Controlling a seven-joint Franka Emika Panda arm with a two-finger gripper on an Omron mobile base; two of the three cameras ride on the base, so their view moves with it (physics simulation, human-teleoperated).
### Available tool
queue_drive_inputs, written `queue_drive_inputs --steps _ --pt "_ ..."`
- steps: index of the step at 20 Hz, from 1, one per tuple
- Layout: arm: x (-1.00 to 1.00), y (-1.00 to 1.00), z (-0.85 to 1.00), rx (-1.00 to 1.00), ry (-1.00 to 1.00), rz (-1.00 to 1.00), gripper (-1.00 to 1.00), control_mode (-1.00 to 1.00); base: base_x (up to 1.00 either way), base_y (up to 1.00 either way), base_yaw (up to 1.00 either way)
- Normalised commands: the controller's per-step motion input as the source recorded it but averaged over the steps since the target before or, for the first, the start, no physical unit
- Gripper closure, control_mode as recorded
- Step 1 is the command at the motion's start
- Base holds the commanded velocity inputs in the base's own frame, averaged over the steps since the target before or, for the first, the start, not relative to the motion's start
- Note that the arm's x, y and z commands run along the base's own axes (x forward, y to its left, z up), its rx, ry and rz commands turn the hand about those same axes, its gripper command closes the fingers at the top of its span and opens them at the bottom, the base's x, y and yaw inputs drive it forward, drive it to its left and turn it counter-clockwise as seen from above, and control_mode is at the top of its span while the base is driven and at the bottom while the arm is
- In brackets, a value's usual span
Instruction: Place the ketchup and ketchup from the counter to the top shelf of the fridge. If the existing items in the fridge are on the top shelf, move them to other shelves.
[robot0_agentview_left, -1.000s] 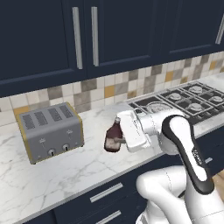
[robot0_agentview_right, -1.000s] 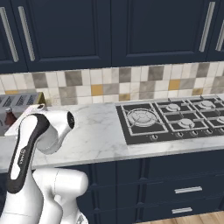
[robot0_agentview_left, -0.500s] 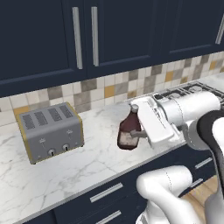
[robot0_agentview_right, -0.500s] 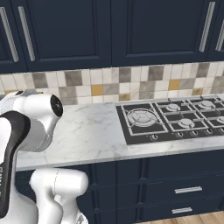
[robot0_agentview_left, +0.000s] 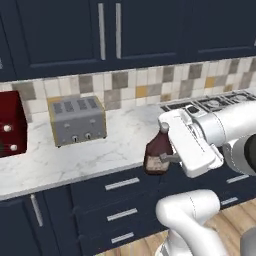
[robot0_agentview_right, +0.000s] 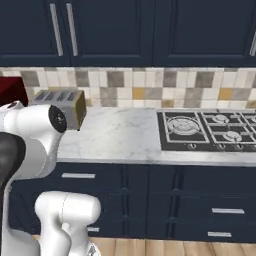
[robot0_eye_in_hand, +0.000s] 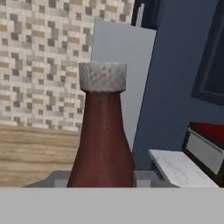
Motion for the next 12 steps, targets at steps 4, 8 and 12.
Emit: queue_drive_inputs --steps 4,8,12 --pt "0.00 0.00 0.00 0.00 0.00 0.00 1.00 1.00 -0.79 0.00 0.85" --pt "0.00 0.00 0.00 0.00 0.00 0.00 1.00 1.00 -0.39 0.20 0.94" --pt "0.00 0.00 0.00 0.00 0.00 0.00 1.00 1.00 -0.30 0.52 0.87"
